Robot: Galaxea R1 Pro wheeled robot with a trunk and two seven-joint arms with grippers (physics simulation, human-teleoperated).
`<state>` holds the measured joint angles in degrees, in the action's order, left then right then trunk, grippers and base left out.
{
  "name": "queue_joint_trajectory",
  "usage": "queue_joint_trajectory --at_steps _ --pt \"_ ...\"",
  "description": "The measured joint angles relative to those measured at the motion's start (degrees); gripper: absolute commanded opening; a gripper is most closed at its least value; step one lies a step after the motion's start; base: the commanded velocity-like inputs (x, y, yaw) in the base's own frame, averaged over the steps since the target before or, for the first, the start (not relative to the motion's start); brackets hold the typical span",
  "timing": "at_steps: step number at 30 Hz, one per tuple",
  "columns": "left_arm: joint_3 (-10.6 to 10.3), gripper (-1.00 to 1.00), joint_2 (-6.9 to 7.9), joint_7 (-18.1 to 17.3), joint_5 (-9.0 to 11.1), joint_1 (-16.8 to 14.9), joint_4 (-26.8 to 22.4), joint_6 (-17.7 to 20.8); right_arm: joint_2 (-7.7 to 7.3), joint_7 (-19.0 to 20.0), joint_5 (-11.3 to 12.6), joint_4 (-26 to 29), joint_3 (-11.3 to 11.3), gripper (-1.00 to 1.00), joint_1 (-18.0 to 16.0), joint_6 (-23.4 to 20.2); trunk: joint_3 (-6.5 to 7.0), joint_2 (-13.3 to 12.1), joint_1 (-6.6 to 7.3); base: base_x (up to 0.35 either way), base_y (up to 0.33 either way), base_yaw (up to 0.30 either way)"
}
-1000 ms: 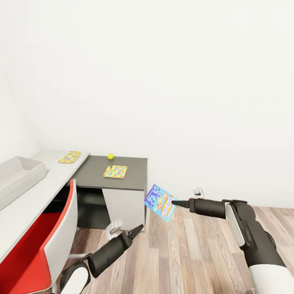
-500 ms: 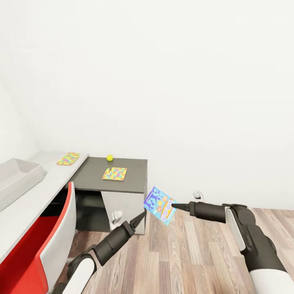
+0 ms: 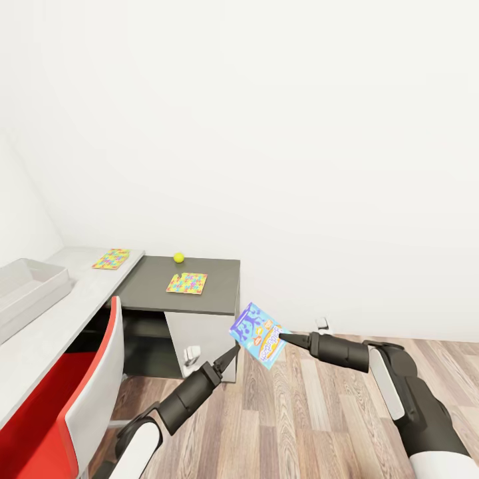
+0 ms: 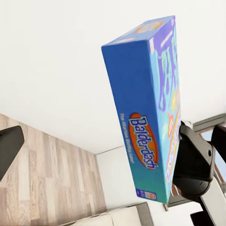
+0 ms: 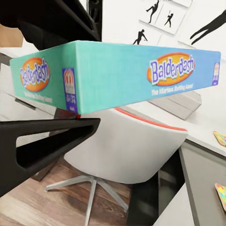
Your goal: Put all the toys in the child's room - the three board games (two on the bed and one on the table), the two jigsaw puzzles on the table, and the tennis ball on the table - inside the toy box on the table in the child's room.
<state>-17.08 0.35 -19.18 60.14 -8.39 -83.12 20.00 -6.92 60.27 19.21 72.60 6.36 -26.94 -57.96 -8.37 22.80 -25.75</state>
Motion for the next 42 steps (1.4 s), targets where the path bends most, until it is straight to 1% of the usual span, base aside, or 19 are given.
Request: queue_joint_trajectory --at_steps 4,12,25,29,37,42 --pt "-0.1 1.0 -0.06 -0.22 -0.03 0.0 0.13 -0.07 0.13 -0.02 0.33 -0.05 -0.01 -1.0 0.21 0.11 0.0 0.0 0.0 0.0 0.0 0.0" --pt "-0.26 1.0 -0.1 -0.41 -0.04 0.0 0.24 -0.14 1.18 -0.11 0.63 -0.09 0.01 -1.0 0.48 0.27 0.0 0.0 0.0 0.0 0.0 0.0" --pt "-0.39 1.0 -0.27 -0.39 -0.01 -0.03 0.31 -0.2 1.58 -0.27 0.68 -0.1 0.01 -1.0 0.57 0.35 0.0 0.0 0.0 0.0 0.0 0.0" --pt "-0.4 1.0 -0.46 -0.33 -0.02 -0.03 0.38 -0.26 2.09 -0.34 0.67 -0.1 0.01 -1.0 0.6 0.37 0.0 0.0 0.0 0.0 0.0 0.0" --pt "-0.32 1.0 -1.64 0.13 -0.2 -0.21 1.32 -0.34 3.82 -0.53 0.46 -0.11 0.0 -1.0 1.09 1.38 0.0 0.0 0.0 0.0 0.0 0.0" --pt "-0.3 1.0 -2.08 0.38 -0.25 -0.39 1.68 -0.54 4.37 -0.57 0.26 -0.16 -0.08 -1.0 1.48 2.15 0.0 0.0 0.0 0.0 0.0 0.0"
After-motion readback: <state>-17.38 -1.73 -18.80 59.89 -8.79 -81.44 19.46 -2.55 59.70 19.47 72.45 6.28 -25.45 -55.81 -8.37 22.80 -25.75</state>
